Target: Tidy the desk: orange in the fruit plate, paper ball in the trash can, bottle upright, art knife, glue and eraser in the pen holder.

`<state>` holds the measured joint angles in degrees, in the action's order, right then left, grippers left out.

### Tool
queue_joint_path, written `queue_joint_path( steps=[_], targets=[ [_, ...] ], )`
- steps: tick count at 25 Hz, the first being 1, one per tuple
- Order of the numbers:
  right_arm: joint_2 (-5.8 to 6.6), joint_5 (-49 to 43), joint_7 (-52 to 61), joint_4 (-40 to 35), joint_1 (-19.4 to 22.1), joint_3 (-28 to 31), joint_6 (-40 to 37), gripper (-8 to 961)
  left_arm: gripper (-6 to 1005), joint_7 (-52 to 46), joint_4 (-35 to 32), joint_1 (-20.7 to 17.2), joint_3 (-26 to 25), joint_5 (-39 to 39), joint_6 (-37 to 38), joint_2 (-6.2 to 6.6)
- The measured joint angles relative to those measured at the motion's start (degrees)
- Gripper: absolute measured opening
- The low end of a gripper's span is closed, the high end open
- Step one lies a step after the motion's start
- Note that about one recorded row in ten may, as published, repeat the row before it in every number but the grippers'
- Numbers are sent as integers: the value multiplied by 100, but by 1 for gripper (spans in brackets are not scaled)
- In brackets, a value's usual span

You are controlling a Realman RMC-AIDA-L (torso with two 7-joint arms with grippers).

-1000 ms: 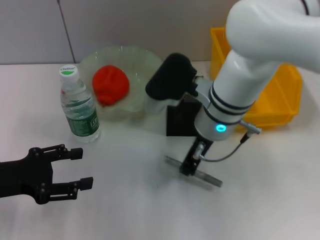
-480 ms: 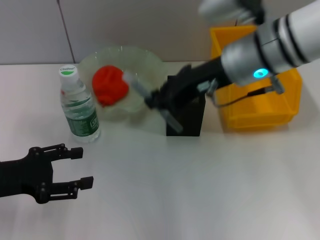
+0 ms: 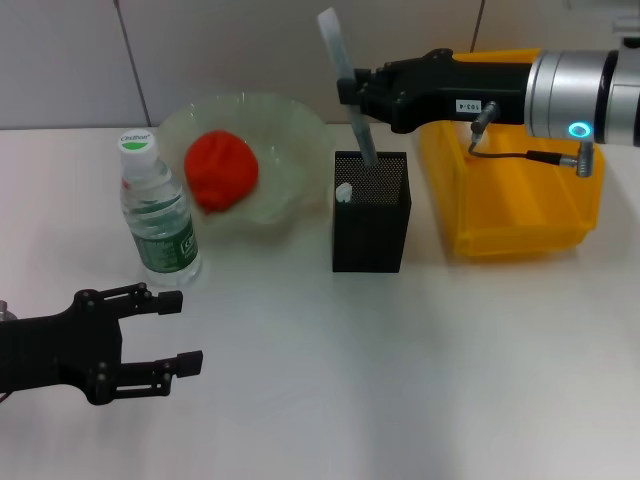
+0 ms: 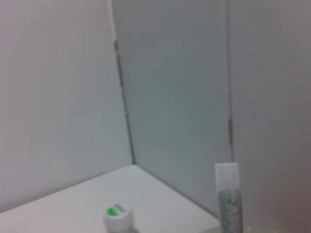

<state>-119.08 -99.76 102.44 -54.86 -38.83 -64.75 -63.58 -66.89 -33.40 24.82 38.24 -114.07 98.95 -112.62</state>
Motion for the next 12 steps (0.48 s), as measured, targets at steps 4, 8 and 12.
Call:
queue_joint_path(
  steps=[4, 8, 12],
  targets=[
    [0, 129, -363, 529, -114, 27, 411, 202, 800, 1, 0, 16, 29, 0, 6, -17],
    [-12, 141, -539, 962, -245, -10, 769, 212, 800, 17, 0, 16, 33, -10, 16, -48],
    [-13, 150, -658, 1341, -388, -16, 902, 221, 800, 56, 0, 2, 35, -16, 36, -66]
  ],
)
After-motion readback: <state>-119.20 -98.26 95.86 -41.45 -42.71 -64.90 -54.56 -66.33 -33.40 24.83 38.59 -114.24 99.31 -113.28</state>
